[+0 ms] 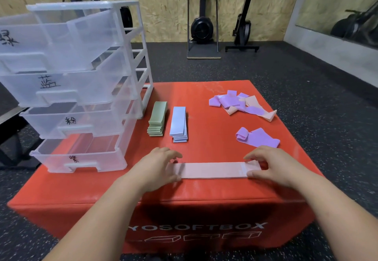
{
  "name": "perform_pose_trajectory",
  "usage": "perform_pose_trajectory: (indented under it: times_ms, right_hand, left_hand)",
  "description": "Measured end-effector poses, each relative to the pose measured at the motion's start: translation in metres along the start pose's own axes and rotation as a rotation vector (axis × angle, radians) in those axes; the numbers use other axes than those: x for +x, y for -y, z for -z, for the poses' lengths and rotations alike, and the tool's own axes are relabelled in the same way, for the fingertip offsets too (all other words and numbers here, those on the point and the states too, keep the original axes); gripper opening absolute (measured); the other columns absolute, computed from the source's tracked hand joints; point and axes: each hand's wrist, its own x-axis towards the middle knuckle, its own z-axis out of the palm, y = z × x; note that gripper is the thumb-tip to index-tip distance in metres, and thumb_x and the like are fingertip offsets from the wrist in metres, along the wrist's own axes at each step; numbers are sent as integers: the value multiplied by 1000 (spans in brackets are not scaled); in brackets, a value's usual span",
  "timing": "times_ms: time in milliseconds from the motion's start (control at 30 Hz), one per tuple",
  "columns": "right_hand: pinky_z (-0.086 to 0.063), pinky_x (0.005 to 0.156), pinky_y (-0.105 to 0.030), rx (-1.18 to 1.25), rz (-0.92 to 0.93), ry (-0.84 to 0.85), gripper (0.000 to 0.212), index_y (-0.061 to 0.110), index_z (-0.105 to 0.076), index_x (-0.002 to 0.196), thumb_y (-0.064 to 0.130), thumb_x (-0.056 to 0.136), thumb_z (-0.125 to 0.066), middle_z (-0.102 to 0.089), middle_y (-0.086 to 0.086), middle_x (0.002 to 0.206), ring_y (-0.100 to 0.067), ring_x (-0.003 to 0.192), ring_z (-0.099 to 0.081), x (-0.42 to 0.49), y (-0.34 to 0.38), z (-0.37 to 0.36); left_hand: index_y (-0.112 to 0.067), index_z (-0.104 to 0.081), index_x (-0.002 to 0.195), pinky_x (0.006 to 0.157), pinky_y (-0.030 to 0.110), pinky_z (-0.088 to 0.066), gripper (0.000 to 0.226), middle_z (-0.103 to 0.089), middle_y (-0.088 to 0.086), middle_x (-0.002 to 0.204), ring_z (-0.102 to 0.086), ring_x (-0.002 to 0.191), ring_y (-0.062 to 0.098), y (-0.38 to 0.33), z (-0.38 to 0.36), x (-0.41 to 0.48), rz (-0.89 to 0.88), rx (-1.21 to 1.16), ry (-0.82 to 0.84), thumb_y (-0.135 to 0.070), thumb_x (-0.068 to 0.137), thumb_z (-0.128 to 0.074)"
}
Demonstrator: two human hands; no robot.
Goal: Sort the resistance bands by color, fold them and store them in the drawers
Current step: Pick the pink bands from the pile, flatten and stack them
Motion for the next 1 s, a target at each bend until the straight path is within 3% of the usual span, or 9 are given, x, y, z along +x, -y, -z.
perform_pose_trajectory:
  times_ms: [133,233,400,500,600,700,833,900,1000]
  right_hand:
    - [-51,98,-31,66,-49,-115,41,47,-68,120,57,82,-79,-60,23,120,2,104,-62,13,1,1]
    - [-48,102,-39,40,-98,-241,40,45,-66,123,59,86,-72,-61,14,128,-13,115,-60,32,-10,3]
    - [-42,110,-45,11,-350,-416,77,32,-60,138,78,79,-39,-60,-5,138,-31,129,-53,69,-44,4]
    - [-36,113,-47,3,-460,-426,87,29,-51,147,81,80,-32,-55,-13,144,-36,135,-47,95,-67,4]
    - [-32,119,-53,13,-526,-366,85,37,-39,153,84,83,-29,-44,-12,154,-36,146,-34,113,-82,3]
    - [-25,123,-55,14,-572,-311,75,37,-31,159,74,93,-41,-26,-10,167,-37,154,-18,123,-86,5]
    - [-24,124,-57,43,-596,-304,77,24,-30,161,68,99,-41,-20,-2,171,-34,156,-15,135,-88,10]
    - [-25,124,-54,57,-582,-305,73,17,-34,160,61,102,-40,-25,-3,169,-34,154,-19,136,-85,12]
    - [-37,111,-39,177,-428,-485,48,16,-52,147,40,105,-51,-49,-6,154,-29,138,-45,133,-68,28]
  left_hand:
    - [-34,-59,142,103,33,-47,57,-60,-12,136,-52,125,15,-21,-6,20,-68,-48,-84,-54,91,-74]
    - [-33,-59,143,101,31,-46,55,-58,-9,135,-52,125,15,-41,-17,46,-129,-77,-89,-51,93,-73]
    - [-32,-59,141,107,37,-45,53,-58,-7,135,-54,125,20,-67,-42,90,-178,-78,-106,-48,91,-69]
    - [-33,-59,140,107,39,-46,51,-57,-9,134,-54,124,19,-73,-51,112,-177,-86,-113,-48,92,-65]
    - [-35,-57,140,107,38,-46,49,-56,-11,133,-53,124,17,-70,-60,127,-176,-94,-103,-51,94,-63]
    - [-37,-58,138,104,39,-47,47,-58,-12,131,-53,121,17,-66,-65,138,-166,-69,-98,-54,95,-61]
    - [-38,-60,135,101,38,-48,43,-58,-14,125,-53,115,16,-64,-68,145,-166,-63,-110,-54,95,-61]
    - [-38,-60,134,100,38,-48,44,-58,-15,123,-53,114,16,-62,-68,146,-158,-79,-101,-55,94,-61]
    - [-37,-61,135,100,37,-48,44,-58,-17,123,-53,114,14,-61,-65,146,-150,-97,-88,-54,94,-62]
